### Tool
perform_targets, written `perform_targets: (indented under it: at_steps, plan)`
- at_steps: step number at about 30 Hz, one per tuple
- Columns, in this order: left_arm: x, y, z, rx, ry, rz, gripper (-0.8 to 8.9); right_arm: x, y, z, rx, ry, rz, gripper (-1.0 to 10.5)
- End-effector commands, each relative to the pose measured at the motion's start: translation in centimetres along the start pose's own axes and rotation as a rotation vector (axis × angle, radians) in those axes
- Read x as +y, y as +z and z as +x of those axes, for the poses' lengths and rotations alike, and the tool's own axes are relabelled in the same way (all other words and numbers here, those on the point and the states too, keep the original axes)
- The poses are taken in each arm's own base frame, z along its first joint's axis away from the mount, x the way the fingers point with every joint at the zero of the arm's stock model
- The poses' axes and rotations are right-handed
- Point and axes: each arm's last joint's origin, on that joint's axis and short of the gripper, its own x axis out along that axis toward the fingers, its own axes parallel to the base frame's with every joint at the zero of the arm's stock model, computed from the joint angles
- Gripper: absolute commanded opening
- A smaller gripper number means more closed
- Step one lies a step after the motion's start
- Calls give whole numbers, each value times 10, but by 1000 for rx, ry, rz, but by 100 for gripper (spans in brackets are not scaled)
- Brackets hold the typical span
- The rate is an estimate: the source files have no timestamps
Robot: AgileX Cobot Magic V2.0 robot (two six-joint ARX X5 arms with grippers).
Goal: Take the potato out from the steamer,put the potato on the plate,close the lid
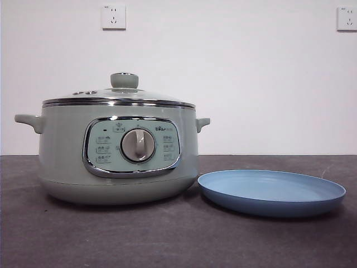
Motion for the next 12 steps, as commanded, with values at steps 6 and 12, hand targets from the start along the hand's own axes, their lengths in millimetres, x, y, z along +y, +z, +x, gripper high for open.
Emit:
perform_targets:
  at_steps: [6,12]
  plan:
    - [1,-1,1,-30,9,-11,-4,-1,-4,1,11,-3,6,0]
    - [0,-1,1,-18,-12,-13,-4,0,-3,1,8,3,23,0]
